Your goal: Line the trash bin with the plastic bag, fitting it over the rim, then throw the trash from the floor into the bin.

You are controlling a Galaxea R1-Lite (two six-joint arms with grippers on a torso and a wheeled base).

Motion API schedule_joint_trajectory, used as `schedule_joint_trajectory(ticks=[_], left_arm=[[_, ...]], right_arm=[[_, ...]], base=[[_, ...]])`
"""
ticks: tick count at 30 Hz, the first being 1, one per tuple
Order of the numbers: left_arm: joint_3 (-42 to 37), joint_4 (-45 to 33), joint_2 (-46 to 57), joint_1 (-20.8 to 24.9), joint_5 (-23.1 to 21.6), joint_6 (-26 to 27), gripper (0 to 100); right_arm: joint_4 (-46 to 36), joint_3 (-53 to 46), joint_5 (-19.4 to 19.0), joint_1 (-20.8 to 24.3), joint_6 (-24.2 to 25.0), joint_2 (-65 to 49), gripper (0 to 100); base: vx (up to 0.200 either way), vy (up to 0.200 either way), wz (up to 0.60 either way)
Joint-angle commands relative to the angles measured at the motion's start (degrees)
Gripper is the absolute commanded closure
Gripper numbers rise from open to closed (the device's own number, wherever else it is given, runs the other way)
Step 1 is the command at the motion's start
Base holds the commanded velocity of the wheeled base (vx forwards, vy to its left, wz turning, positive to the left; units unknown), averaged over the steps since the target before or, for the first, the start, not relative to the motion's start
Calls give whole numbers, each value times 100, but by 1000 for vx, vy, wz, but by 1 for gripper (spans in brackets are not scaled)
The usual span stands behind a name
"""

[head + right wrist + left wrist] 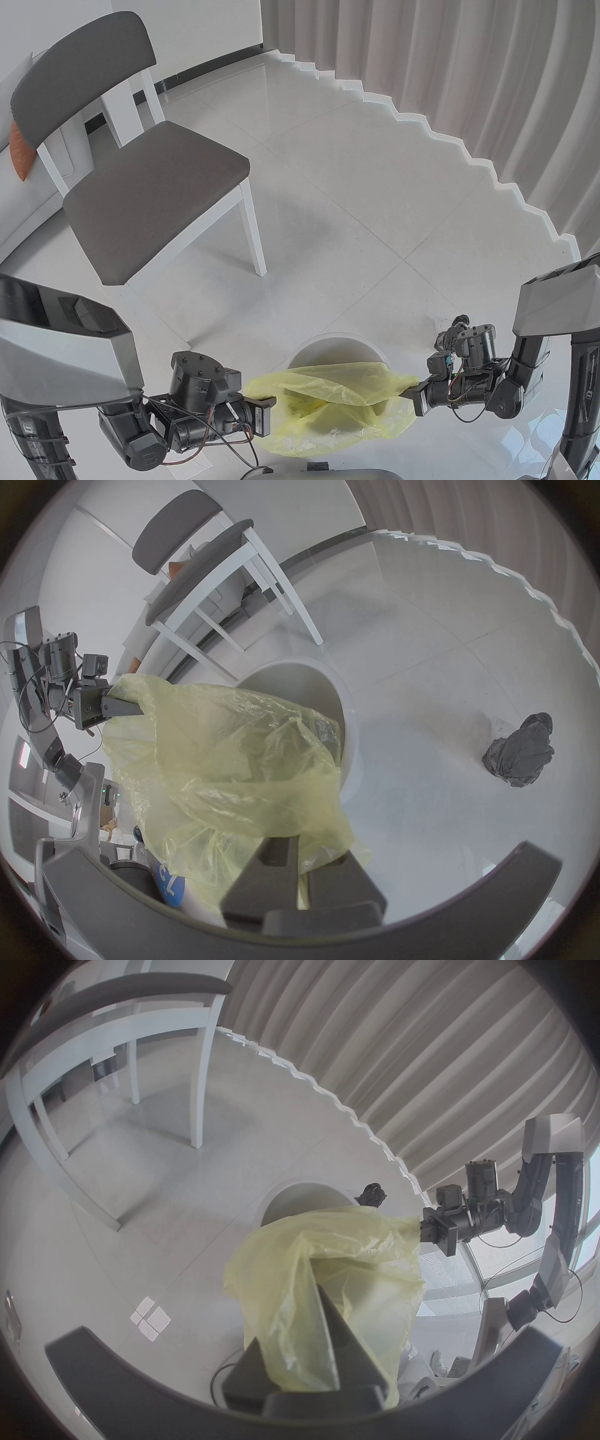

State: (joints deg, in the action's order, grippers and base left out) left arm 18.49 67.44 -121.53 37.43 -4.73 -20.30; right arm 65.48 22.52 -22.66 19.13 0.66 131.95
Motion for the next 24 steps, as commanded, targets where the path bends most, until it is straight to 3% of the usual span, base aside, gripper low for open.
schedule_joint_trajectory(ticks=[1, 11, 19, 20, 24], left_arm=[[-338, 138, -29, -51, -10, -1, 100], [-294, 1632, -1207, -69, 7, 61, 100], [-329, 1746, -1259, -113, -63, 52, 100], [-320, 1746, -1207, -121, -63, 52, 100], [-320, 1746, -1075, -130, -177, 43, 100]], right_arm=[[0, -107, -1, 30, -22, 76, 100], [0, 297, -10, -85, -119, 472, 100], [-35, 464, -10, -129, -198, 569, 100], [-35, 455, -10, -137, -259, 560, 0], [-44, 359, -10, -172, -338, 525, 0]], base=[[0, 0, 0], [0, 0, 0], [0, 0, 0], [0, 0, 0], [0, 0, 0]])
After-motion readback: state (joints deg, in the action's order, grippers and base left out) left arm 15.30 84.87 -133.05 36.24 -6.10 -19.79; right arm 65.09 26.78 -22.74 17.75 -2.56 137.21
